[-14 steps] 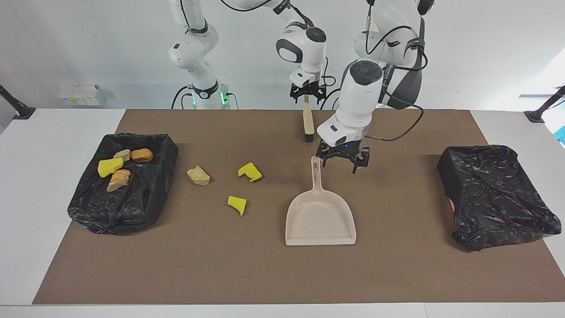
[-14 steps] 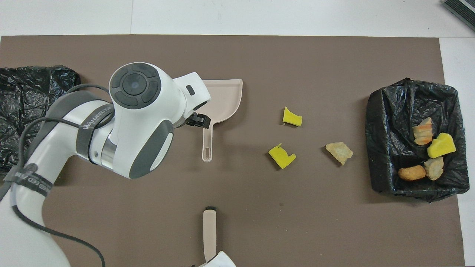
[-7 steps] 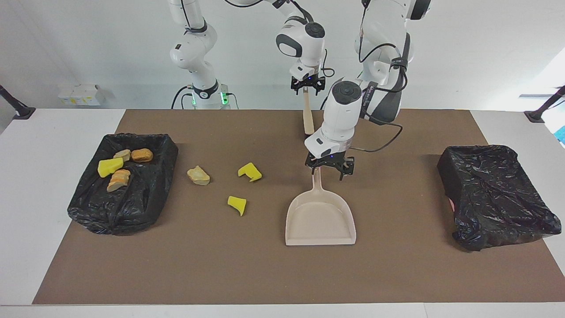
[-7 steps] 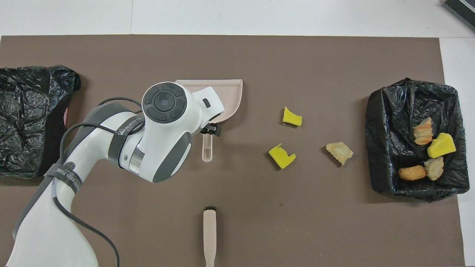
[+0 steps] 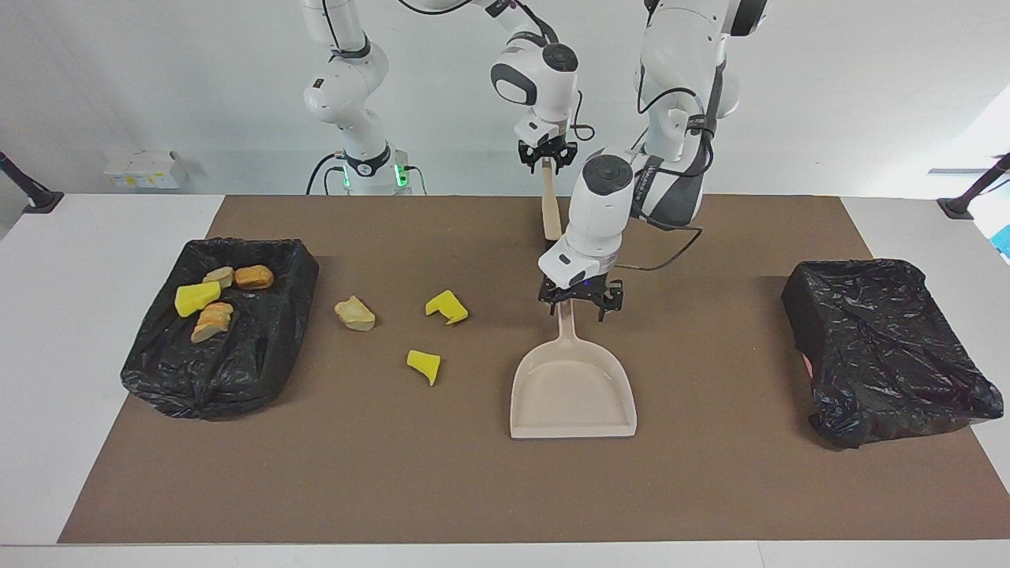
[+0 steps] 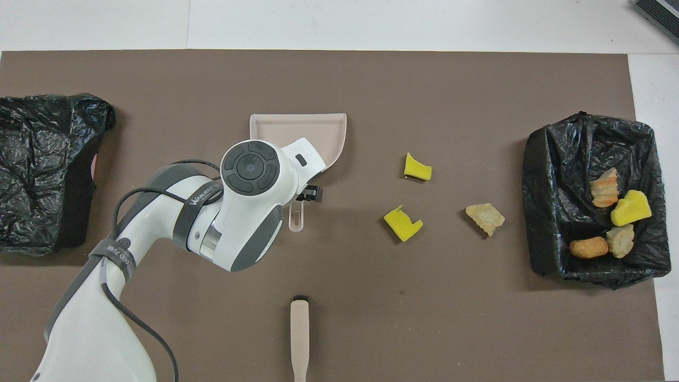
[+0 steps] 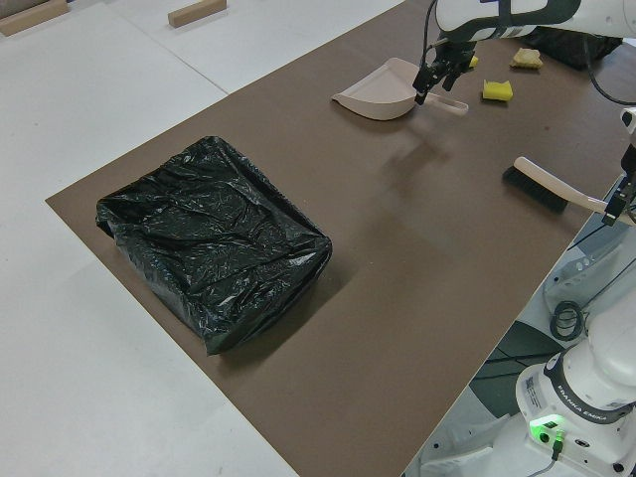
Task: Sweep and dump trash in bin
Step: 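Grasp the beige dustpan handle with the left gripper, then grasp the beige brush with the right gripper and move it toward the pieces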
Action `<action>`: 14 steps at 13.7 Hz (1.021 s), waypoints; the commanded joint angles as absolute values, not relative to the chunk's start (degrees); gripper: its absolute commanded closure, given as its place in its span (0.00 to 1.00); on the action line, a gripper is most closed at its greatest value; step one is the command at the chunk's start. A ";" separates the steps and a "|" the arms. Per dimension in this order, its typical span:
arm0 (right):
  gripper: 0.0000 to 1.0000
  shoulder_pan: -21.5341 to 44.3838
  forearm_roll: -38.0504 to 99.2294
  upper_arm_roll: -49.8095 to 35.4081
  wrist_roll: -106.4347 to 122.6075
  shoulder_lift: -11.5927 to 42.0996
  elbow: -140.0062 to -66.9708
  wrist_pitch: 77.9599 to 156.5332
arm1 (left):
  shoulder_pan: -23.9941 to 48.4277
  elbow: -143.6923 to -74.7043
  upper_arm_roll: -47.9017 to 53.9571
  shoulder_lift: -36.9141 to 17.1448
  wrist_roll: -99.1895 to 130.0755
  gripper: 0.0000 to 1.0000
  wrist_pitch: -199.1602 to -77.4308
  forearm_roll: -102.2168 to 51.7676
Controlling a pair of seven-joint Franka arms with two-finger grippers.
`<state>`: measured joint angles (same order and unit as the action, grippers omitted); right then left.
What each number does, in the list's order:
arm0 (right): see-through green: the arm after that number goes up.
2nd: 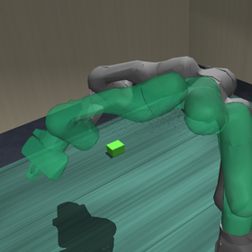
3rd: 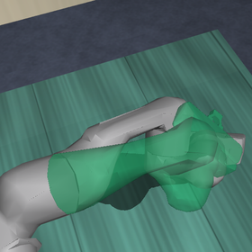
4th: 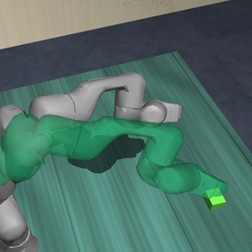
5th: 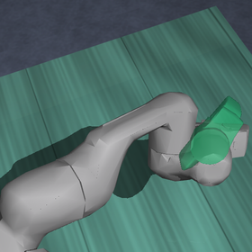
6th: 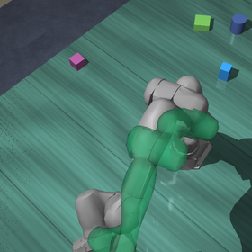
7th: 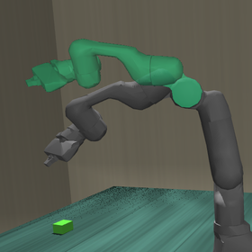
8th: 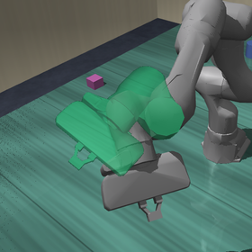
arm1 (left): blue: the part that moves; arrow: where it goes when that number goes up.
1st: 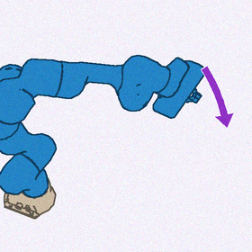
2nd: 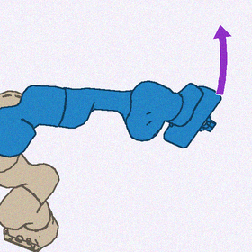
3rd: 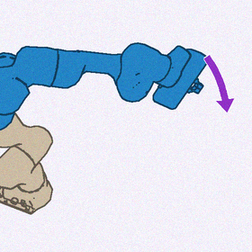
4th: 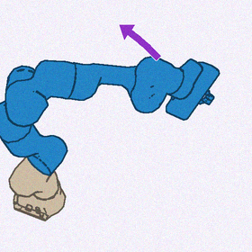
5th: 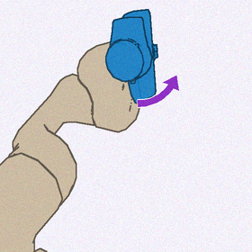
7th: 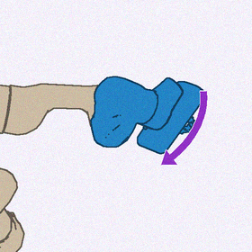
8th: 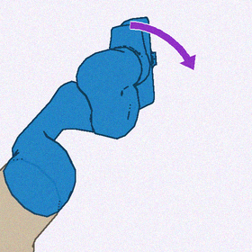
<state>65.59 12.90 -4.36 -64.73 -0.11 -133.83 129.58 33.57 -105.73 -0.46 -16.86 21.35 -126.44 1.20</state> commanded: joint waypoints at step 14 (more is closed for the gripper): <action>1.00 56.09 13.80 -3.87 -57.57 -0.25 -128.32 120.26 | 35.16 -110.04 -0.97 -15.12 23.11 0.24 -128.15 1.23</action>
